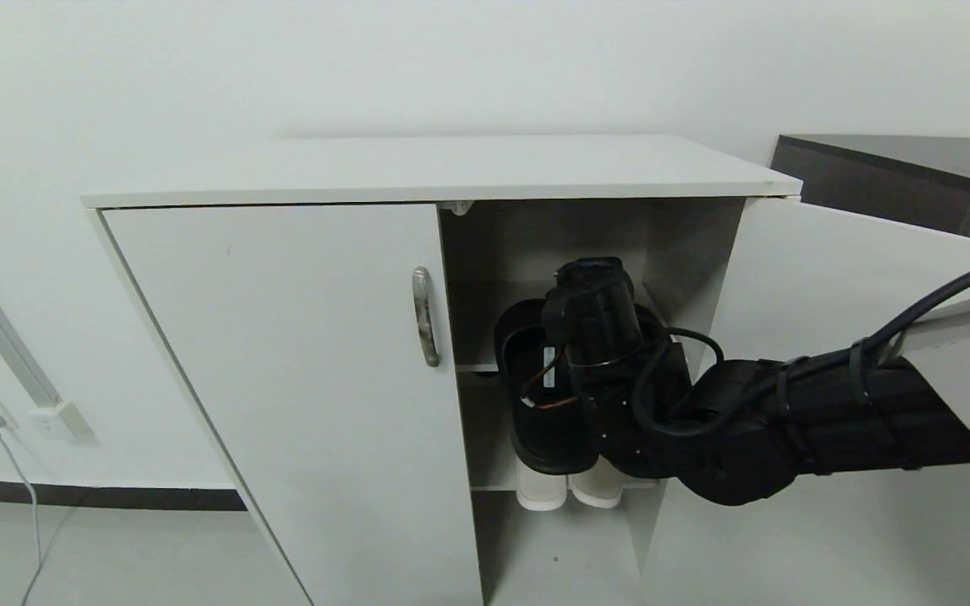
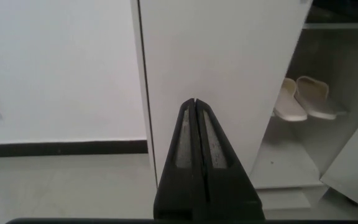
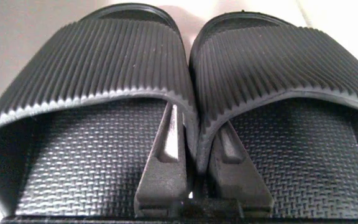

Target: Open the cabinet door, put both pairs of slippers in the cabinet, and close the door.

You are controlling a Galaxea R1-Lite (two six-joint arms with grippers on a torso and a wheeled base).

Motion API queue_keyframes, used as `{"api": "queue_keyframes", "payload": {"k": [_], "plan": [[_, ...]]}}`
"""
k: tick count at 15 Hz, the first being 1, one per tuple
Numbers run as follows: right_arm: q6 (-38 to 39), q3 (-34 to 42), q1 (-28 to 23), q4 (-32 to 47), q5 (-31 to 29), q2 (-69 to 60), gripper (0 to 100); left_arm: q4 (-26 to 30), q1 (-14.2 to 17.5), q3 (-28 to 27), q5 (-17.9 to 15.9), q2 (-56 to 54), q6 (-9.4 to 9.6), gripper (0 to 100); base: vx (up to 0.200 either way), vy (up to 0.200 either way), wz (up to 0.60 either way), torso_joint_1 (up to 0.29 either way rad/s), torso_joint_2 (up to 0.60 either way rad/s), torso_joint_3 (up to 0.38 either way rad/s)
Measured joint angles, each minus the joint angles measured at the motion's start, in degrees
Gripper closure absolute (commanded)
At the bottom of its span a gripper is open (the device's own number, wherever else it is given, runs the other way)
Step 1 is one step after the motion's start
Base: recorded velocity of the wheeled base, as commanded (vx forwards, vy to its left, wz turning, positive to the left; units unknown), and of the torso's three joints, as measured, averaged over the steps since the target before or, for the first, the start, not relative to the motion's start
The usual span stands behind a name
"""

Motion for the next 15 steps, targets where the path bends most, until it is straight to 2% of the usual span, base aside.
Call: {"api": "queue_keyframes", "payload": {"k": [5,10,15], "plan": [[-0.17,0.0,-0.11,-0.15,-0.02,0.05,100,-0.04,-0.01,0.0,0.02,0.0,-0.02,100,0.2,0.0,0.0,0.004,0.0,0.003],[-0.11,-0.43,-0.82,-0.11,0.17,0.28,100,-0.06,0.02,0.0,0.15,0.0,-0.17,100,0.0,0.0,0.0,0.0,0.0,0.0],[-0.22,-5.52,-2.67,2.79,0.55,2.01,100,-0.06,0.02,0.0,0.17,0.0,-0.16,100,0.0,0.0,0.0,0.0,0.0,0.0]]}}
